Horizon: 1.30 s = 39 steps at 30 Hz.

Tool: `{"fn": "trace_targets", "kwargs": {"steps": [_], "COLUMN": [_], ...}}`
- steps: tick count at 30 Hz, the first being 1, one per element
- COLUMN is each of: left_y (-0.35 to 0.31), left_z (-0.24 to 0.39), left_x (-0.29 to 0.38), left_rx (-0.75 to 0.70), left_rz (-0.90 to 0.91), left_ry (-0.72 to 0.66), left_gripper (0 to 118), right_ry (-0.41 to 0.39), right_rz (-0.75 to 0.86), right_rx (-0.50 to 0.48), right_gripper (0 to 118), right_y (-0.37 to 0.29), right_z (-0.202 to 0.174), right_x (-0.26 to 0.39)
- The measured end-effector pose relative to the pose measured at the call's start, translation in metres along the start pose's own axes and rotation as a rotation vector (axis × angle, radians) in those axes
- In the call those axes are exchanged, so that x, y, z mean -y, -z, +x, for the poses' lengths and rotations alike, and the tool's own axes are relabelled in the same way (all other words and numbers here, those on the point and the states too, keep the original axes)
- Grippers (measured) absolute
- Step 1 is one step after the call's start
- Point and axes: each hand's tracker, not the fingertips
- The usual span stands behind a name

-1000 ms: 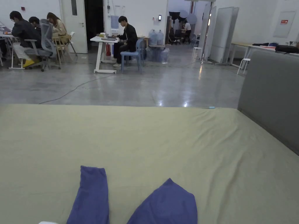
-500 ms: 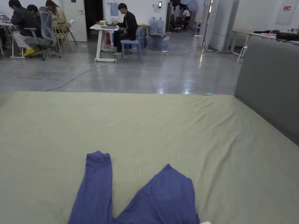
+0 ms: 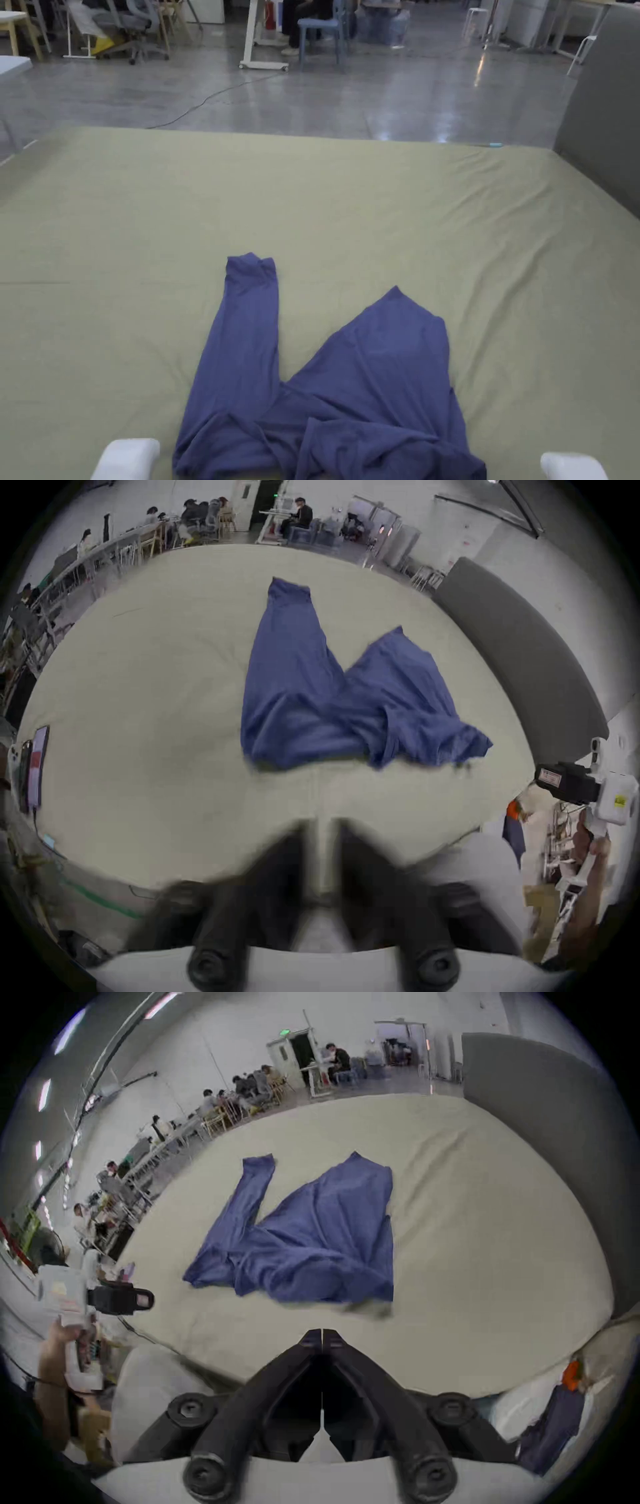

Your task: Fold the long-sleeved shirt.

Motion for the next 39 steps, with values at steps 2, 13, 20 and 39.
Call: {"fn": "trace_targets", "kwargs": {"steps": [2, 13, 20, 39], "left_y": [-0.001, 0.102, 0.144, 0.086], "left_z": [0.005, -0.031, -0.014, -0.004], "left_x": [0.0, -0.103, -0.078, -0.086], "left_rx": [0.0, -0.161, -0.209, -0.06], "left_rz": [-0.01, 0.037, -0.008, 0.016], "left_ry": [0.009, 0.041, 0.207, 0.115], "left_gripper": [0, 117, 23, 3], "right_ry": [-0.02, -0.016, -0.095, 0.047], "right_rz": [-0.039, -0.033, -0.063, -0.385], "right_rx": [-0.043, -0.085, 0.027, 0.286], "right_gripper": [0, 0, 0, 66], "right_y": [0.006, 0.045, 0.114, 0.388], "right_z": [-0.008, -0.003, 0.014, 0.055], "right_x": [0.009, -0.046, -0.163, -0.382]}}
